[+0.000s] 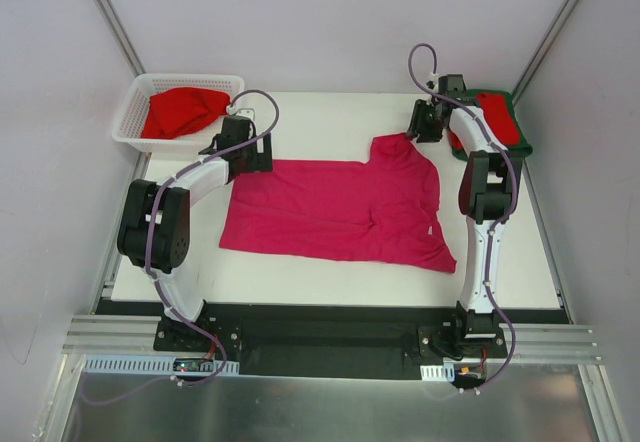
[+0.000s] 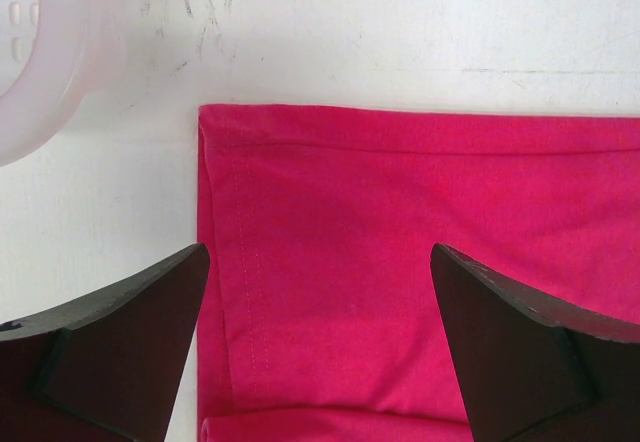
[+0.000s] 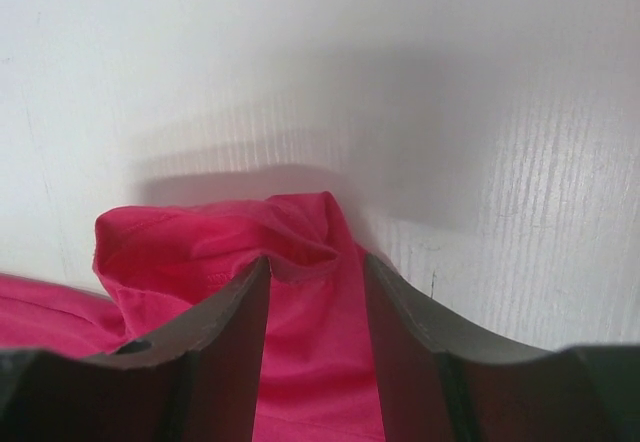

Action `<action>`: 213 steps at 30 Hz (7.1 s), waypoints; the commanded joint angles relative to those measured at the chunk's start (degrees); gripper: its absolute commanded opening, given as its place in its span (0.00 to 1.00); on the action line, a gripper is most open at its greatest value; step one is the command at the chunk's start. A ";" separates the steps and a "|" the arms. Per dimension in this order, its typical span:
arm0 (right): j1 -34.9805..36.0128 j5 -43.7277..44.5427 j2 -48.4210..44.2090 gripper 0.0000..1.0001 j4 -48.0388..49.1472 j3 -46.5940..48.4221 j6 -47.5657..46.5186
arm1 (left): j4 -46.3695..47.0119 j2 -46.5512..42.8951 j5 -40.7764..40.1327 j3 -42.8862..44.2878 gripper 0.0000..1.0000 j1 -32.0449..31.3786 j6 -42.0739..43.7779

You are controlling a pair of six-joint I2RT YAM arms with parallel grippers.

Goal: Fold and stack the t-shirts
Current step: Grap the side of the flattened tshirt furthest away from the robot with both arms

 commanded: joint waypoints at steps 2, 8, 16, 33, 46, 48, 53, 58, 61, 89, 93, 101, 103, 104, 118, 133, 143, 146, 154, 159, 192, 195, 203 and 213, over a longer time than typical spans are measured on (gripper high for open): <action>-0.44 -1.53 -0.12 0.45 1.77 2.82 1.92 | 0.25 -0.22 -0.68 1.31 0.93 -0.43 0.75; -0.44 -2.33 0.67 0.44 2.13 3.96 3.24 | 0.34 -0.31 -0.76 1.22 0.93 -0.35 0.75; -0.52 -2.77 1.37 0.34 2.21 4.40 3.50 | 0.25 -0.40 -1.03 1.13 0.93 -0.43 0.75; -0.61 -1.97 2.16 0.37 1.33 5.02 4.03 | 0.25 -0.66 -1.03 0.95 0.93 -0.35 0.58; -0.61 -3.12 2.78 0.08 1.51 5.72 4.47 | 0.25 -0.83 -1.47 0.69 0.93 -0.43 0.75; -0.61 -3.21 2.69 0.05 1.68 5.63 4.47 | 0.25 -0.92 -1.55 0.60 0.93 -0.43 0.75; -0.70 -2.94 2.25 0.03 1.69 5.02 4.38 | 0.25 -1.10 -1.55 0.43 0.93 -0.35 0.75; -0.79 -2.33 2.16 0.35 1.60 4.75 4.47 | 0.25 -1.10 -1.47 0.43 0.93 -0.43 0.58; -0.79 -2.59 2.16 0.39 1.51 4.75 4.47 | 0.25 -1.19 -1.55 0.43 0.93 -0.43 0.75; -0.79 -1.71 -2.49 0.01 2.74 -2.10 2.80 | -1.85 -1.45 -4.19 1.92 0.95 0.35 4.79; -0.96 -2.06 -3.02 0.01 2.65 -2.54 2.89 | -5.36 1.71 -4.11 5.08 0.94 1.76 5.32; -1.23 -3.73 -3.29 0.01 3.44 -3.33 3.94 | -8.53 6.28 -3.75 10.70 0.73 3.87 7.69; -1.23 -3.91 -3.46 0.01 3.53 -3.33 4.12 | -10.73 8.74 -4.02 13.08 0.72 4.05 8.31; -1.23 -4.00 -3.38 0.01 3.44 -3.33 4.12 | -11.00 9.70 -3.93 13.52 0.72 4.14 8.48; -1.84 -4.70 -3.99 0.01 3.44 -3.51 4.21 | -13.90 15.69 -1.99 20.90 0.56 4.40 10.23; -2.54 -5.14 -4.43 0.01 3.09 -3.51 4.21 | -17.67 20.69 -4.10 25.65 0.42 4.40 13.58; -2.72 -6.02 -4.87 0.01 3.09 -3.33 4.47 | -19.44 22.28 -1.30 25.39 0.44 4.40 15.25; -2.63 -6.02 -4.96 0.01 3.00 -3.33 4.47 | -19.87 22.37 1.08 25.56 0.41 4.40 15.08; -2.63 -6.55 -4.96 0.01 3.09 -3.24 4.47 | -20.14 21.14 3.02 24.51 0.37 4.31 15.16; -2.63 -6.72 -5.31 0.01 3.27 -3.51 4.47 | -20.32 21.31 2.32 24.60 0.34 4.23 15.60; -2.72 -7.51 -5.13 0.01 3.53 -4.12 4.47 | -19.61 19.65 -5.16 23.28 0.63 0.62 16.31; -2.72 -7.43 -5.13 0.01 3.53 -4.21 4.47 | -19.52 19.90 -5.33 23.37 0.64 0.54 16.74; -2.72 -7.43 -5.13 0.01 3.53 -4.12 4.47 | -19.44 21.05 -4.99 23.28 0.59 0.45 16.92; -2.72 -7.34 -5.13 0.01 3.53 -3.95 4.47 | -19.61 21.75 -4.98 24.25 0.17 0.45 17.36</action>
